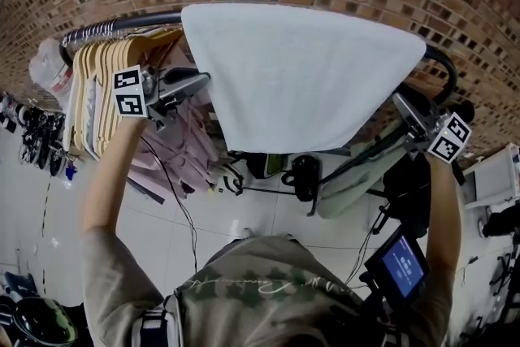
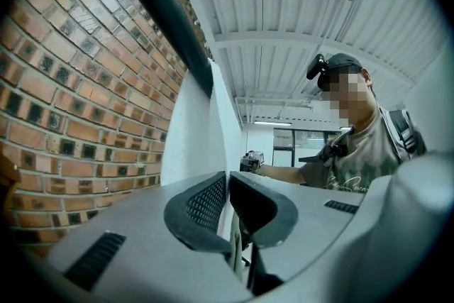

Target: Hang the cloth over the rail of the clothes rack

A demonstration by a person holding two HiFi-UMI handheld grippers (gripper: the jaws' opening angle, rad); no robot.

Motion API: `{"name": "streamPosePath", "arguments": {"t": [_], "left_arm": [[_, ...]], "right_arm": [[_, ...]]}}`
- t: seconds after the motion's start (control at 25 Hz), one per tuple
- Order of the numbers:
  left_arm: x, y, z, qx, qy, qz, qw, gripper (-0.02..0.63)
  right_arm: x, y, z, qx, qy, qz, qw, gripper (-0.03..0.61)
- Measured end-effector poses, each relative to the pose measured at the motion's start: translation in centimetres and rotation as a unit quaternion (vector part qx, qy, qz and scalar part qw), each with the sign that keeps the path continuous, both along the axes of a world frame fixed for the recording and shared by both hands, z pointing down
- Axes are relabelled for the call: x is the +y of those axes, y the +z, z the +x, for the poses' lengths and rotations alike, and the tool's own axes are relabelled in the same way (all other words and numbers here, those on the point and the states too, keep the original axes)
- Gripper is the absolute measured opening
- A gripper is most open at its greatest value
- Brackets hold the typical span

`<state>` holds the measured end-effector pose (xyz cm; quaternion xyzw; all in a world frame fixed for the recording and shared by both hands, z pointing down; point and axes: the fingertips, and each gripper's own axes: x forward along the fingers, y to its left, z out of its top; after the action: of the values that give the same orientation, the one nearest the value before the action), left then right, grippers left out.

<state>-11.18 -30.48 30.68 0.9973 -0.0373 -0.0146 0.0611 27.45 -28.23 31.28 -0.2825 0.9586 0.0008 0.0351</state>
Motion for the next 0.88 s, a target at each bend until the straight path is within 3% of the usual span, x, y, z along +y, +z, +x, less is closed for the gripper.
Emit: {"name": "streamPosePath", "arguments": {"t": [0.2,0.36,0.6,0.68,0.88], "left_arm": [[0.1,-0.2,0.1,0.004,0.003,-0.001,1.0000,0.023],[0.1,-0.1,0.0,0.008,0.001,0.002,1.0000,0.023],[1.0,-0.3,0.0,0.013,0.013,0.011,0.9998,0.023],[1.5,-0.5,-0.1,0.012,0.019,0.015,0.9996,0.023],[2.4,-1.1,-0.7,0.015,0.020,0.023,0.9994,0.023]], "right_arm": [[1.5,-0.2,-1.8,0.012,-0.053,0.005,0.999,0.094],[1.3,-0.3,-2.7,0.029,-0.063,0.010,0.998,0.094],[2.4,-0.3,-3.1,0.020,-0.105,0.008,0.994,0.091],[3.1,-0.5,-3.2,0.020,-0.121,0.008,0.992,0.015],[4.4,-1.2,-4.2,0.027,-0.143,0.014,0.989,0.015]]}}
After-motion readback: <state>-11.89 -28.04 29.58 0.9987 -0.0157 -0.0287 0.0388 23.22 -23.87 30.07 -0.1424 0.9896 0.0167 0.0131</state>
